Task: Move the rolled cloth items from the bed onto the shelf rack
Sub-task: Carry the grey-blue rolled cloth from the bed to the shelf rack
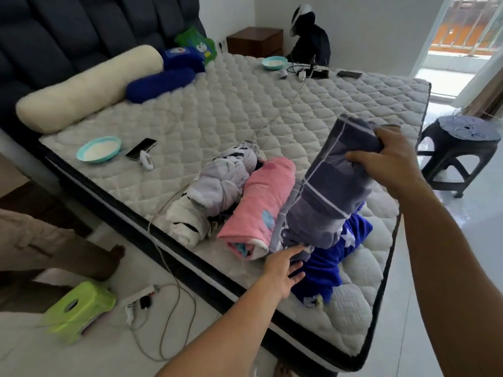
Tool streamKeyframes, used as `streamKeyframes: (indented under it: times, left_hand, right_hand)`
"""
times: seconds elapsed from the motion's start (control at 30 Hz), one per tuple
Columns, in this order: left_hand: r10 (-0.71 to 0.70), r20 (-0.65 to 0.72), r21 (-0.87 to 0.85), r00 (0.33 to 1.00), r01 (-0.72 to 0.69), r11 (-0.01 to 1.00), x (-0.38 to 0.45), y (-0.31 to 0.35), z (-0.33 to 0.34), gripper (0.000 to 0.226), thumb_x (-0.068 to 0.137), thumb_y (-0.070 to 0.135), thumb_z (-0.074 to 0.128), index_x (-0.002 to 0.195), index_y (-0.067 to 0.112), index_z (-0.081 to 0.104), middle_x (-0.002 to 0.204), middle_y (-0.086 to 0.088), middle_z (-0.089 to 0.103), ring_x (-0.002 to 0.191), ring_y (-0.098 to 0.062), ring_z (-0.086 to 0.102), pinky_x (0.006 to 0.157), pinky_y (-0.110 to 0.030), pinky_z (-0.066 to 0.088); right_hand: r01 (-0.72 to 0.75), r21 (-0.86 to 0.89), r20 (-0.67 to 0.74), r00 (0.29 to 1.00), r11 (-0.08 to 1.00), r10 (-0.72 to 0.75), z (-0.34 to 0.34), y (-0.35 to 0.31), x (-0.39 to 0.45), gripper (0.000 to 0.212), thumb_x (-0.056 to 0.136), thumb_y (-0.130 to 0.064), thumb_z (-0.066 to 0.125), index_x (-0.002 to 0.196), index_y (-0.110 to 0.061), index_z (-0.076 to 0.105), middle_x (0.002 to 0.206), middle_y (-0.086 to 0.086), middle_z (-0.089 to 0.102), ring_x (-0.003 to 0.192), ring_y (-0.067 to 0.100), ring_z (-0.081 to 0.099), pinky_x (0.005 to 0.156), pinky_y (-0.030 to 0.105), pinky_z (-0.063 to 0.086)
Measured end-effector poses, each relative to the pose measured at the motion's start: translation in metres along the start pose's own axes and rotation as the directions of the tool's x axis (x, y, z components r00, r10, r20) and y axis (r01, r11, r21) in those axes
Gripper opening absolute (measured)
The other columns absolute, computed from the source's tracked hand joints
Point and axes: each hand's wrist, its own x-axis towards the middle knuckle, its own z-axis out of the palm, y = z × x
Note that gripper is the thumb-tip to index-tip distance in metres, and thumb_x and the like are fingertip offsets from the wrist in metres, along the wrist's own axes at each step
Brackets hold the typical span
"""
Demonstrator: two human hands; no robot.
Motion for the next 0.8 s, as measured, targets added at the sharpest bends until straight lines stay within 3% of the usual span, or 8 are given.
streamKeyframes:
  times: [0.13, 0.23, 0.33, 0.4, 0.57, 0.63, 0.73, 0.8]
  left_hand:
    - [0.163, 0.041, -0.085, 0.986, -0.159, 0.984, -0.037, 0.014, -0.043, 0.004, 0.088, 0.009, 0.061, 0.088, 0.014, 0.060, 0.089, -0.007, 0.062, 0.080, -0.020, 0.057, 0.072, -0.031, 0.046]
    - [0.302, 0.065, -0.129, 0.951, -0.292, 0.948, -0.077, 0.019, -0.098, 0.023, 0.085, 0.014, 0.063, 0.106, 0.019, 0.056, 0.107, -0.009, 0.059, 0.095, -0.026, 0.058, 0.077, -0.039, 0.048]
    - [0.382, 0.063, -0.222, 0.922, -0.360, 0.906, -0.135, 0.011, -0.160, 0.036, 0.081, 0.032, 0.065, 0.114, 0.020, 0.059, 0.126, -0.010, 0.056, 0.117, -0.034, 0.054, 0.091, -0.053, 0.045]
    - [0.418, -0.027, -0.256, 0.908, -0.410, 0.875, -0.176, -0.003, -0.203, 0.040, 0.087, 0.052, 0.054, 0.113, 0.022, 0.061, 0.130, -0.009, 0.056, 0.123, -0.034, 0.052, 0.097, -0.058, 0.041]
    - [0.398, -0.345, -0.296, 0.850, -0.500, 0.814, -0.278, -0.068, -0.309, 0.060, 0.082, 0.077, 0.034, 0.099, 0.028, 0.064, 0.098, -0.002, 0.070, 0.104, -0.031, 0.062, 0.099, -0.059, 0.041]
    - [0.387, -0.463, -0.275, 0.798, -0.544, 0.793, -0.317, -0.097, -0.346, 0.063, 0.082, 0.078, 0.031, 0.096, 0.026, 0.065, 0.082, 0.000, 0.076, 0.095, -0.029, 0.064, 0.102, -0.055, 0.042]
    - [0.335, -0.609, -0.313, 0.719, -0.606, 0.731, -0.366, -0.140, -0.395, 0.062, 0.084, 0.075, 0.036, 0.099, 0.023, 0.065, 0.094, -0.003, 0.074, 0.102, -0.034, 0.065, 0.106, -0.054, 0.041]
    - [0.324, -0.662, -0.339, 0.676, -0.656, 0.675, -0.392, -0.168, -0.424, 0.065, 0.085, 0.073, 0.036, 0.111, 0.021, 0.065, 0.108, -0.010, 0.073, 0.091, -0.032, 0.069, 0.100, -0.051, 0.047]
  right_hand:
    - [0.218, 0.056, -0.004, 0.976, 0.974, -0.218, -0.004, -0.070, -0.032, 0.048, 0.066, -0.025, 0.077, 0.109, -0.007, 0.067, 0.121, 0.011, 0.060, 0.113, 0.027, 0.052, 0.092, 0.031, 0.039]
    - [0.359, 0.140, 0.033, 0.930, 0.923, -0.367, 0.011, -0.122, -0.069, 0.053, 0.062, -0.028, 0.075, 0.109, -0.005, 0.066, 0.121, 0.013, 0.060, 0.114, 0.025, 0.052, 0.093, 0.028, 0.038]
    - [0.479, 0.248, 0.094, 0.853, 0.842, -0.513, 0.032, -0.184, -0.116, 0.056, 0.058, -0.036, 0.072, 0.104, -0.003, 0.067, 0.115, 0.015, 0.061, 0.109, 0.026, 0.054, 0.092, 0.031, 0.041]
    - [0.536, 0.324, 0.141, 0.787, 0.779, -0.600, 0.050, -0.224, -0.152, 0.057, 0.058, -0.036, 0.072, 0.105, -0.003, 0.067, 0.116, 0.014, 0.061, 0.108, 0.024, 0.054, 0.091, 0.029, 0.041]
    - [0.547, 0.577, 0.224, 0.608, 0.606, -0.761, 0.101, -0.311, -0.264, 0.052, 0.059, -0.031, 0.077, 0.102, -0.004, 0.065, 0.113, 0.000, 0.056, 0.105, 0.012, 0.052, 0.091, 0.019, 0.040]
    - [0.560, 0.639, 0.254, 0.493, 0.527, -0.832, 0.118, -0.344, -0.313, 0.047, 0.059, -0.023, 0.081, 0.099, -0.002, 0.066, 0.110, 0.000, 0.055, 0.105, 0.013, 0.052, 0.089, 0.016, 0.035]
    - [0.574, 0.714, 0.270, 0.303, 0.401, -0.914, 0.141, -0.393, -0.384, 0.045, 0.058, -0.023, 0.081, 0.094, 0.001, 0.067, 0.110, 0.013, 0.061, 0.109, 0.026, 0.057, 0.092, 0.018, 0.033]
    - [0.564, 0.761, 0.263, 0.181, 0.319, -0.948, 0.153, -0.423, -0.428, 0.040, 0.060, -0.022, 0.081, 0.089, 0.001, 0.066, 0.107, 0.016, 0.061, 0.108, 0.029, 0.057, 0.089, 0.020, 0.034]
